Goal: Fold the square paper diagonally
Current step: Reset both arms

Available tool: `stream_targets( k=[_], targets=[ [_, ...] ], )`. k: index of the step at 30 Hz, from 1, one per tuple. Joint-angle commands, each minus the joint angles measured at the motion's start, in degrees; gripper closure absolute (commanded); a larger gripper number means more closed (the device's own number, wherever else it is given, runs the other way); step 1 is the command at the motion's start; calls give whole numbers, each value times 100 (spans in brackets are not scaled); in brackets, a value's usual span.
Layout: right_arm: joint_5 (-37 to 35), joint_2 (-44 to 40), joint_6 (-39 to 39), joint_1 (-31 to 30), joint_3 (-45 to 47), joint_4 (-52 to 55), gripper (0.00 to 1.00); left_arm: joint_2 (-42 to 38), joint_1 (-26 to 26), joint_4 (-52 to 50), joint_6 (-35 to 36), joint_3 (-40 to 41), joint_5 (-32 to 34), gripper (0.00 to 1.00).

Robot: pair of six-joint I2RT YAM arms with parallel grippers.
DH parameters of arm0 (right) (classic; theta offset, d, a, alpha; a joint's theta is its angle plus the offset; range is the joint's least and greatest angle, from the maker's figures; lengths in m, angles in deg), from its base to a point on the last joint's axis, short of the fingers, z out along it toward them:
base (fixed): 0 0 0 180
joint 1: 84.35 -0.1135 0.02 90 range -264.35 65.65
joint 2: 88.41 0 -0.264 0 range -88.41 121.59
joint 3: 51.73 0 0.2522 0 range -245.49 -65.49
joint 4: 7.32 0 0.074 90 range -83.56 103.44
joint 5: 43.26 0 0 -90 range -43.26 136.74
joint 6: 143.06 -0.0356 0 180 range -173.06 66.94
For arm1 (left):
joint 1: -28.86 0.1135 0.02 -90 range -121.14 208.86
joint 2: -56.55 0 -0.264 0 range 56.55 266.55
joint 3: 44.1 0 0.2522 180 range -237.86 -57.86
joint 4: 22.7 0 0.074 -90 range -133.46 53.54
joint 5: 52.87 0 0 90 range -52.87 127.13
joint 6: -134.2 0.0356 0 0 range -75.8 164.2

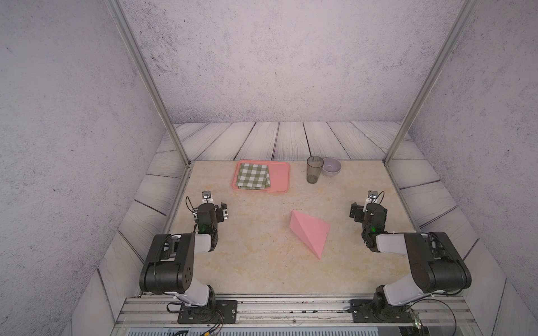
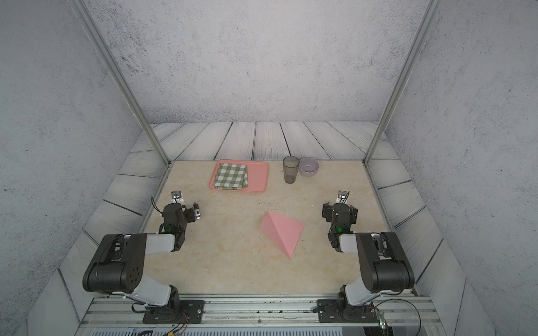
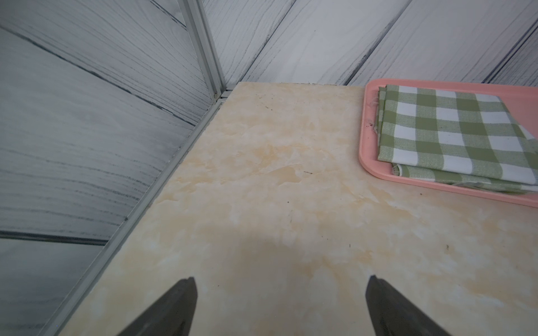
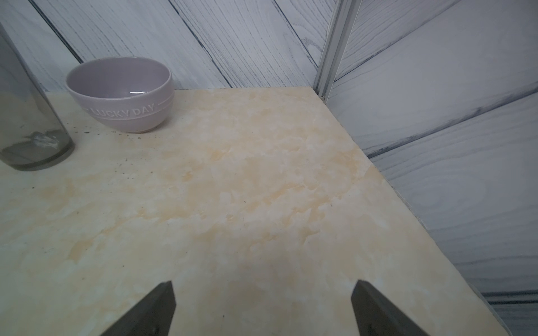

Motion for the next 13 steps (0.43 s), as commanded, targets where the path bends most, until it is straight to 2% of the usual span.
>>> stream_targets(
  k=[1,13],
  targets=[
    [20,49,-37,13,-43,-77,1,-85,31,-37,36,-74,-40,3],
    [20,59,-47,13,-52,-69,1,-84,28,-38,36,-74,-40,3]
  ],
)
